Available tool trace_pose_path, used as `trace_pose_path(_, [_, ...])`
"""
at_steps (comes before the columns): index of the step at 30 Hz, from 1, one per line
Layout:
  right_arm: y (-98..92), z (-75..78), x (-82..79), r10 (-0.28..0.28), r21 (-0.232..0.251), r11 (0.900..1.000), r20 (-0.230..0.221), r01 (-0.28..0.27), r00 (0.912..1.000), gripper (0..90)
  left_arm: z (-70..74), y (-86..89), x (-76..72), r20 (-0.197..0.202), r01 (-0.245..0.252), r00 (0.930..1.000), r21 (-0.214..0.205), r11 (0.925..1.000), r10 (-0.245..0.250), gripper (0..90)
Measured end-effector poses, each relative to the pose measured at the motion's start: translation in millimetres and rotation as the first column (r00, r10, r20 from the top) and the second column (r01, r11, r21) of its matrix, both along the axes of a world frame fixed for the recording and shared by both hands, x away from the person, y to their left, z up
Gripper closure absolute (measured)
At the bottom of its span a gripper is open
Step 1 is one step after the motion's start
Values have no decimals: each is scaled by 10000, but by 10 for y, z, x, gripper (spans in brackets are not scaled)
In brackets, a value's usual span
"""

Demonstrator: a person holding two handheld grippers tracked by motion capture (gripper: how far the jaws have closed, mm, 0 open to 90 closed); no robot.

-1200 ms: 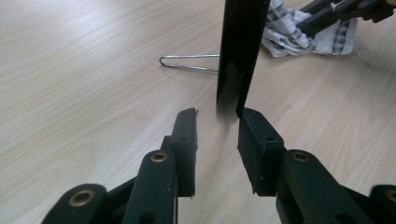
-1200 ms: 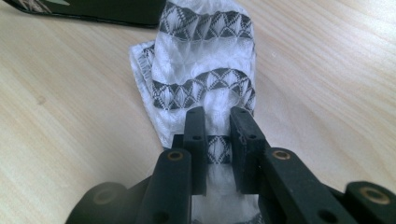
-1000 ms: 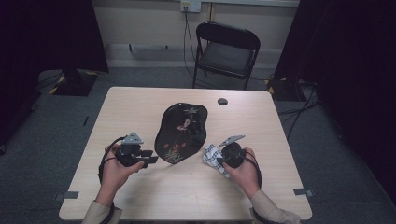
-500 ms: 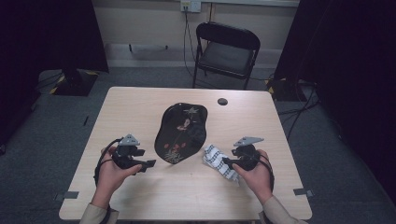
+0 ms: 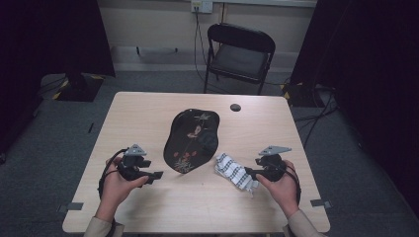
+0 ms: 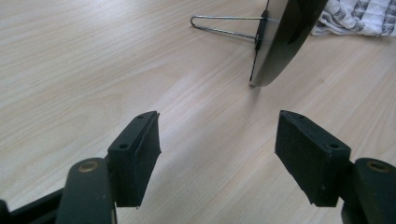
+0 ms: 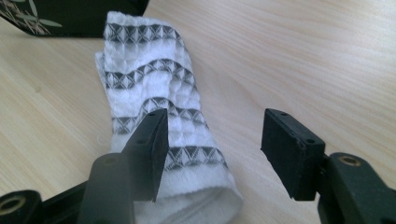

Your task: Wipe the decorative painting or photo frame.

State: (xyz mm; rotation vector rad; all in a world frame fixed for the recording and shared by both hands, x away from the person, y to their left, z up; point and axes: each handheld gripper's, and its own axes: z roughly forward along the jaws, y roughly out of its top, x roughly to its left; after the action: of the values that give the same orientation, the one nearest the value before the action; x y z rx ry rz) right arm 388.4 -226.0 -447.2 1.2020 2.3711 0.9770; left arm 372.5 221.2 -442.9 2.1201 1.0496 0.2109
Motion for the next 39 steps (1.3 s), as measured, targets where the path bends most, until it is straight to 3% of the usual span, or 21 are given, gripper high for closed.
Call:
trace_pose_path(24, [-402,-122,-134,-506,224,9985,-50,507,9987,349,-149,107,28,-222,-80,9997,251,9997,86,260])
trace_pose_path(33, [-550,-162,-199,-630,592,9962,-114,636,9979,342,-204,126,35,-425,-91,9990,306,9995,104,255])
trace_pose_path(39, [-623,-189,-247,-680,526,9963,-90,684,9976,329,-222,135,31,-456,-145,9988,308,9994,159,249])
